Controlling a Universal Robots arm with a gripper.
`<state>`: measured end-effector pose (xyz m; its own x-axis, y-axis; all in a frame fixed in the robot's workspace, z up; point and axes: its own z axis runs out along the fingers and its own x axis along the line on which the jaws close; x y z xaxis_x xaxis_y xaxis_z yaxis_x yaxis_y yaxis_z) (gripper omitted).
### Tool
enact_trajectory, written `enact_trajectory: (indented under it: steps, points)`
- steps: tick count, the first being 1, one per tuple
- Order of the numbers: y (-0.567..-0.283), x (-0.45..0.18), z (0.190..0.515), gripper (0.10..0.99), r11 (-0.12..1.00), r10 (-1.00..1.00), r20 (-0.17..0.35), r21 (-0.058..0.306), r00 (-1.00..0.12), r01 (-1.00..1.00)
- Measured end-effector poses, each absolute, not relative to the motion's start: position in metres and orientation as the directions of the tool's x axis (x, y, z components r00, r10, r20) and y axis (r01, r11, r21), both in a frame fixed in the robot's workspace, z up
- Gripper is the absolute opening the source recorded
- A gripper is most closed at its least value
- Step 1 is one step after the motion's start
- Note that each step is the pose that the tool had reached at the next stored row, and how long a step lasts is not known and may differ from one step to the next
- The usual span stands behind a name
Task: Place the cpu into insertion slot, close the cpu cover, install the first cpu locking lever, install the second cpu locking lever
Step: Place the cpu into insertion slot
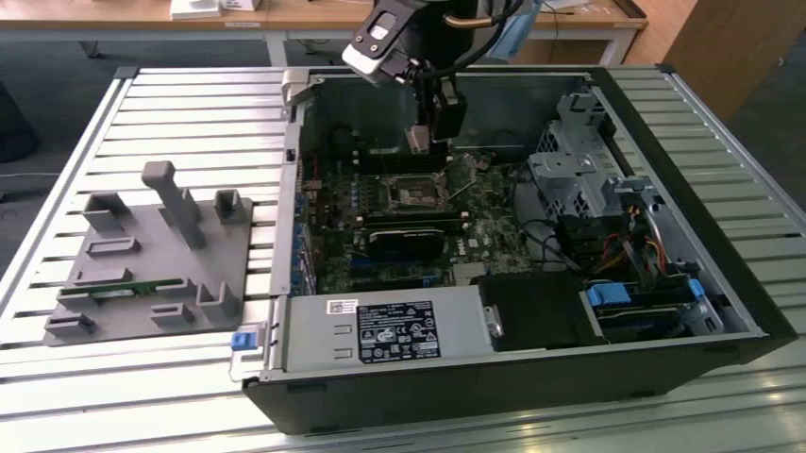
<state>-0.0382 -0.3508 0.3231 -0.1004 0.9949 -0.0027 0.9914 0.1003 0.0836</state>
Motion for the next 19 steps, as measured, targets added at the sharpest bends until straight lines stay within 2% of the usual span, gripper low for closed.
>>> enact_trajectory:
  steps: [19]
  points:
    - [-0.3508, -0.0382, 0.3131, 0.541, 0.101, 0.995, -0.01, 0.083, -0.1, 0.991]
